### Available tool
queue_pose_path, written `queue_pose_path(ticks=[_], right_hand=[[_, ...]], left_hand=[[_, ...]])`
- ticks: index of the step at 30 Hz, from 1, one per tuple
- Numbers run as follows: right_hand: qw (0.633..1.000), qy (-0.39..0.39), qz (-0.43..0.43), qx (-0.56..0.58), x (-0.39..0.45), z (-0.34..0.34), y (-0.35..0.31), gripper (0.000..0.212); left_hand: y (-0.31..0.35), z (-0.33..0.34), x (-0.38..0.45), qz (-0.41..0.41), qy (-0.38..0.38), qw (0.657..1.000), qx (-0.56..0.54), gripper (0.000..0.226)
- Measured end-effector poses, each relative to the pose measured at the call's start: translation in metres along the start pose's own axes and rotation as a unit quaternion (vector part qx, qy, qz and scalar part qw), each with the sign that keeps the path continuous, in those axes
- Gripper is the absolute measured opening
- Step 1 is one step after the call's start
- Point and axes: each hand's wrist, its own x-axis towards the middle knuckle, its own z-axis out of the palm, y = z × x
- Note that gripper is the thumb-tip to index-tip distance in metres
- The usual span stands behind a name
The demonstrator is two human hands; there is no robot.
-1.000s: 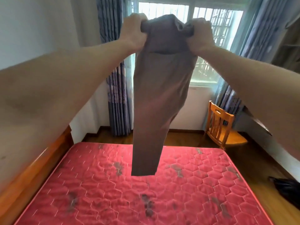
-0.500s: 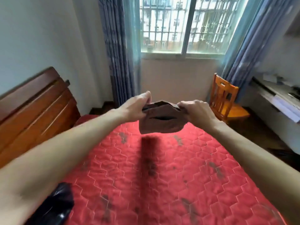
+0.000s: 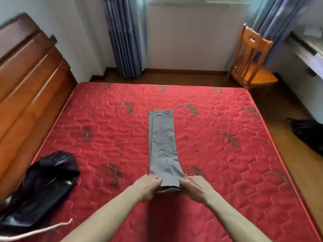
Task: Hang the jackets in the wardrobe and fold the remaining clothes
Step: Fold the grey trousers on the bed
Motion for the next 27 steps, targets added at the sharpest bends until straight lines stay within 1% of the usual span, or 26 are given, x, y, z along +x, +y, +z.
queue_pose_path(ticks=[3, 6, 10, 12, 13, 14, 17, 19, 22, 23, 25, 27], right_hand=[[0.999, -0.039, -0.012, 0.015, -0.009, 0.053, -0.014, 0.017], [0.997, -0.068, -0.021, 0.022, -0.013, 0.108, -0.027, 0.017], [0.993, -0.110, -0.032, 0.021, -0.017, 0.177, -0.038, 0.022], [0.986, -0.162, -0.031, 0.019, -0.017, 0.210, -0.040, 0.025], [0.981, -0.190, -0.039, 0.007, -0.017, 0.226, -0.040, 0.029], [0.980, -0.194, -0.044, 0.001, -0.017, 0.240, -0.041, 0.033], [0.988, -0.153, 0.004, 0.030, -0.008, 0.276, -0.038, 0.028], [0.997, -0.054, 0.034, 0.053, 0.001, 0.304, -0.032, 0.028], [0.990, 0.067, 0.084, 0.096, 0.027, 0.321, -0.019, 0.030], [0.985, 0.099, 0.099, 0.098, 0.038, 0.330, -0.012, 0.034], [0.981, 0.126, 0.123, 0.078, 0.064, 0.343, 0.004, 0.044], [0.977, 0.154, 0.135, 0.062, 0.091, 0.357, 0.017, 0.051]], left_hand=[[0.016, 0.056, -0.008, 0.004, -0.047, 0.999, -0.012, 0.032], [0.024, 0.113, -0.011, -0.008, -0.085, 0.996, -0.027, 0.041], [0.032, 0.181, -0.012, -0.017, -0.153, 0.987, -0.043, 0.051], [0.030, 0.208, -0.010, -0.013, -0.179, 0.983, -0.048, 0.051], [0.028, 0.219, -0.007, -0.014, -0.185, 0.981, -0.048, 0.050], [0.026, 0.227, -0.004, -0.018, -0.183, 0.982, -0.047, 0.048], [0.015, 0.251, 0.011, -0.055, -0.134, 0.988, -0.050, 0.041], [0.004, 0.270, 0.026, -0.076, -0.060, 0.994, -0.060, 0.036], [-0.012, 0.305, 0.056, -0.087, 0.040, 0.994, -0.056, 0.031], [-0.016, 0.316, 0.068, -0.093, 0.064, 0.991, -0.066, 0.032], [-0.020, 0.334, 0.094, -0.109, 0.110, 0.985, -0.076, 0.042], [-0.018, 0.353, 0.119, -0.145, 0.146, 0.975, -0.085, 0.051]])
